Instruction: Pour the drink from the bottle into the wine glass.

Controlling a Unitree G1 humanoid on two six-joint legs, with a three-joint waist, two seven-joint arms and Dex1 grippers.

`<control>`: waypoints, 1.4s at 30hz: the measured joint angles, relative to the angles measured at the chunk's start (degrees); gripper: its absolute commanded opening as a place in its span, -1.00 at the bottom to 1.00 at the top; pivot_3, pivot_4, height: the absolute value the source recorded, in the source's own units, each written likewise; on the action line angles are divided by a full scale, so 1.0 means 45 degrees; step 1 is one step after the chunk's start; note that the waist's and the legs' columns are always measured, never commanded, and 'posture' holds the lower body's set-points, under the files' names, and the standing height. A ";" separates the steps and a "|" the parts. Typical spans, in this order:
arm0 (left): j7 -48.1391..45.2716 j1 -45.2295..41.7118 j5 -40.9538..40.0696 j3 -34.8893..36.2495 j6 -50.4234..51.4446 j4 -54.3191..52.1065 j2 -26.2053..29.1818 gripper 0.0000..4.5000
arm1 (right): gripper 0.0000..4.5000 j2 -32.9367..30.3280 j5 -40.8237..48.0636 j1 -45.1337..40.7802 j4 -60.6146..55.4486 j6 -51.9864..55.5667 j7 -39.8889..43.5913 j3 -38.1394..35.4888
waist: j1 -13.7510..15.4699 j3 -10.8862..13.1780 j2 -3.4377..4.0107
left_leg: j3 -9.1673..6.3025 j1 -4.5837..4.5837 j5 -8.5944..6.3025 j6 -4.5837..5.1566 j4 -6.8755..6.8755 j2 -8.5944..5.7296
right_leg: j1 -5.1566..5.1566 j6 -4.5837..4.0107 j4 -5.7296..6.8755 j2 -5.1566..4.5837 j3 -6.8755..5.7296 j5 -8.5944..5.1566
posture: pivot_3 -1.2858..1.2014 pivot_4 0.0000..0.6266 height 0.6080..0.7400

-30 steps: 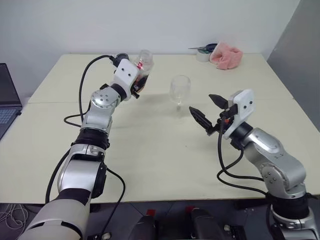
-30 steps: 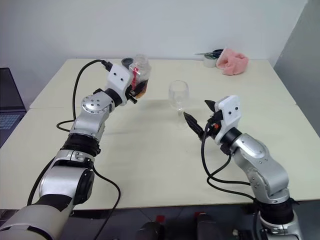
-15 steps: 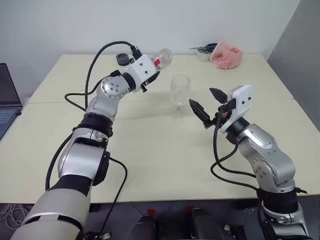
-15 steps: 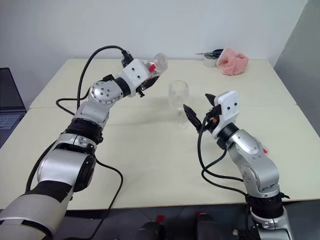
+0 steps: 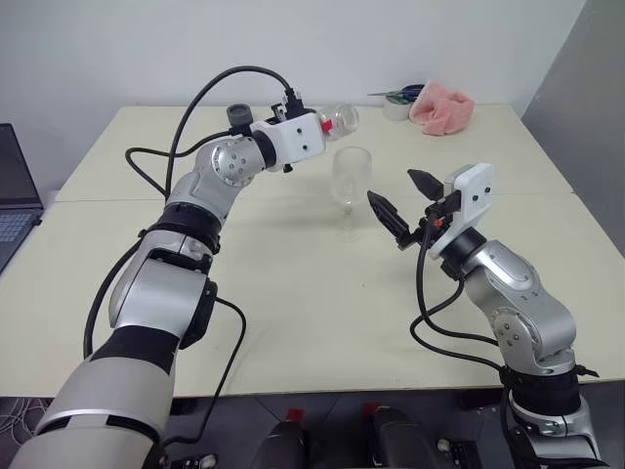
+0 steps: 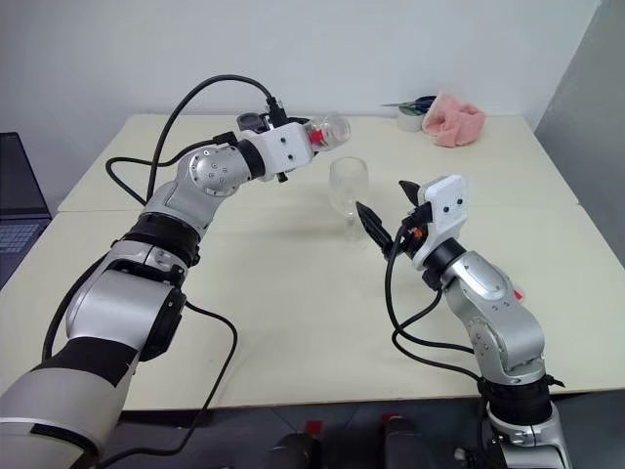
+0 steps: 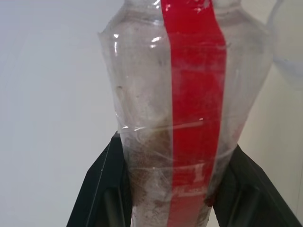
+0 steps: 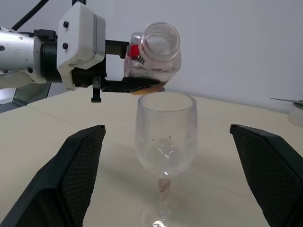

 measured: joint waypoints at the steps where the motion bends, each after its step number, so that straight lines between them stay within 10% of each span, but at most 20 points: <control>1: 0.0064 -0.0011 0.0123 -0.0108 -0.0086 0.0079 0.0075 -0.24 | 1.00 0.0014 0.0000 0.0000 0.0000 0.0000 -0.0002 -0.0022 | 0.0000 0.0000 0.0000 | 0.0000 0.0000 0.0000 0.0000 0.0000 0.0000 | -0.0001 0.0000 0.0001 0.0001 0.0000 0.0000 | 0.03 -0.52 1.00; 42: 0.1232 -0.1851 0.2532 -0.1574 -0.1583 0.1621 0.0557 -0.24 | 1.00 0.0240 0.0003 -0.0021 0.0001 0.0001 -0.0173 -0.0432 | 0.0002 0.0000 0.0000 | 0.0017 -0.0005 0.0000 0.0002 0.0005 -0.0008 | -0.0015 0.0002 0.0022 0.0009 0.0003 -0.0001 | 0.03 -0.52 1.00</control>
